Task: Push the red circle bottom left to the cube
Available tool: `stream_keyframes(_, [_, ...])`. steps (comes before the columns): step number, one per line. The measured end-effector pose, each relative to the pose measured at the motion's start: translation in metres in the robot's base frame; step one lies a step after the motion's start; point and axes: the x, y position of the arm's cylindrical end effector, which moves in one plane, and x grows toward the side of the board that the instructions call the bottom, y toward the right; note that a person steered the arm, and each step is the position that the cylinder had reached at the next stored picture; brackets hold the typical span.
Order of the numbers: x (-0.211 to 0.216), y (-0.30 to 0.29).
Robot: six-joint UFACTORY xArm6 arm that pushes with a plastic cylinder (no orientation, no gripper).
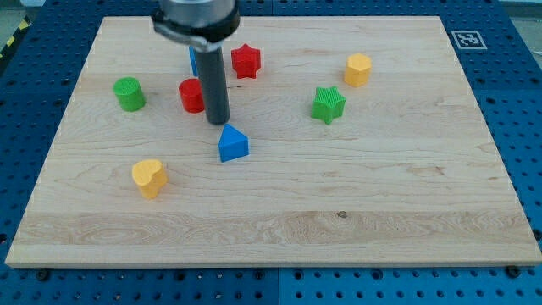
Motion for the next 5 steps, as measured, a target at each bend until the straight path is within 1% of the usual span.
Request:
stream_keyframes(1, [0.011,-0.003])
stream_keyframes(2, [-0.008,-0.007])
stream_keyframes(3, [-0.050,-0.018])
stream_keyframes(5, [-0.052,-0.029])
